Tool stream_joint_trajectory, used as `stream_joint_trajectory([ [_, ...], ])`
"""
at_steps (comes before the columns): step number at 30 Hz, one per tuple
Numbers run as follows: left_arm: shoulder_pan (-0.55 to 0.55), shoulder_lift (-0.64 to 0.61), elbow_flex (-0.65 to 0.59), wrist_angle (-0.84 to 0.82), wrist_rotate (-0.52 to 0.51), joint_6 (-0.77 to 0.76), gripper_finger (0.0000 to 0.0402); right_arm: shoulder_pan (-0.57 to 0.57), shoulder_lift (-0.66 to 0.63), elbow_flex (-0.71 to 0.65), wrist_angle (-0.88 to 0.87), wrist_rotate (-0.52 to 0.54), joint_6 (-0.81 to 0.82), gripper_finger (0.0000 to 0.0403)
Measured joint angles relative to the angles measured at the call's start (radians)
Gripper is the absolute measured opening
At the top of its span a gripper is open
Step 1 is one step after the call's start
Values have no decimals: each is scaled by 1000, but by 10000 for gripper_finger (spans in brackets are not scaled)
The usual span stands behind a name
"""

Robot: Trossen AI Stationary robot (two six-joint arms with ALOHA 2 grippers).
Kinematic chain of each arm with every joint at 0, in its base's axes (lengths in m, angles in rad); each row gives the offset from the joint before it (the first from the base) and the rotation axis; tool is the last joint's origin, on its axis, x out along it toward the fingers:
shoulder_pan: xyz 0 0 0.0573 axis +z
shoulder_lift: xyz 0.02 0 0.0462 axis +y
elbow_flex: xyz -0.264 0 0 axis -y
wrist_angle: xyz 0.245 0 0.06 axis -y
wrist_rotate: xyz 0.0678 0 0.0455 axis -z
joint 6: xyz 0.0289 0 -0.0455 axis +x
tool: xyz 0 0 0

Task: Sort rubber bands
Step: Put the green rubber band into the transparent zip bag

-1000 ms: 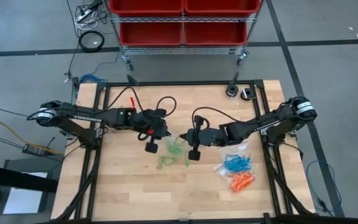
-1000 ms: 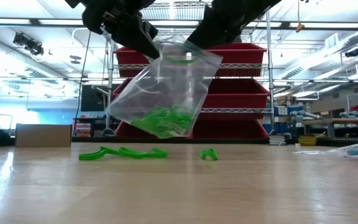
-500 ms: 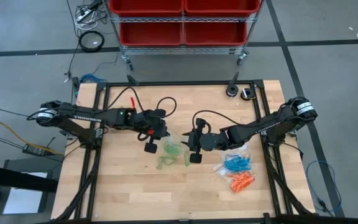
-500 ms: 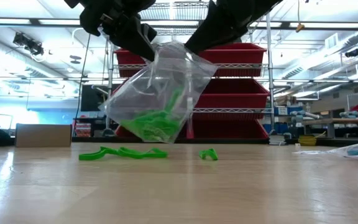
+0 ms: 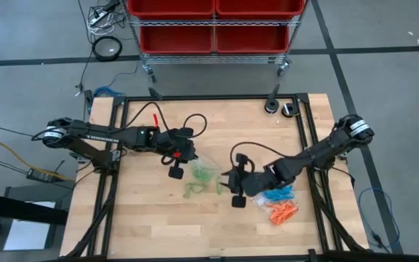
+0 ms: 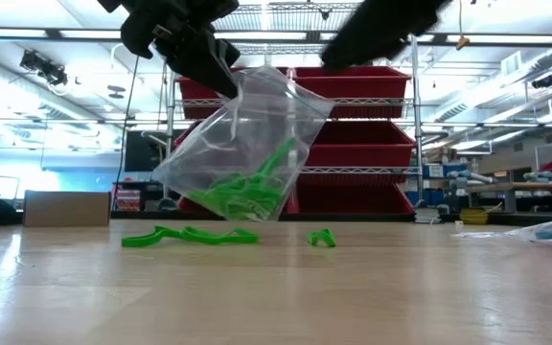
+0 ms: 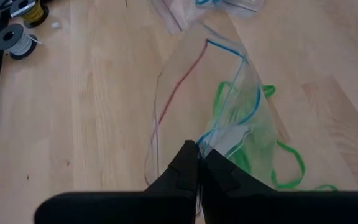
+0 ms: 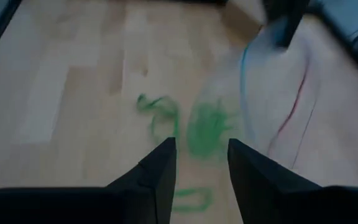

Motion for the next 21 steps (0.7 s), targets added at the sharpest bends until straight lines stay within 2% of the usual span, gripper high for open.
stream_joint_trajectory([
  [5, 0, 0, 0, 1, -3, -2, 9, 44, 36, -127, 63, -3, 134, 132],
  [8, 0, 3, 0, 5, -4, -7, 9, 46, 103, -203, 263, -21, 145, 133],
  [12, 0, 3, 0, 10, -4, -10, 9, 21, 238, -230, 494, -106, 87, 136],
  [16, 0, 3, 0, -3, 1, -13, 9, -16, 358, -203, 460, -143, 109, 136],
  [21, 0, 3, 0, -2, 3, -12, 9, -64, 433, -188, 508, -209, 157, 124],
])
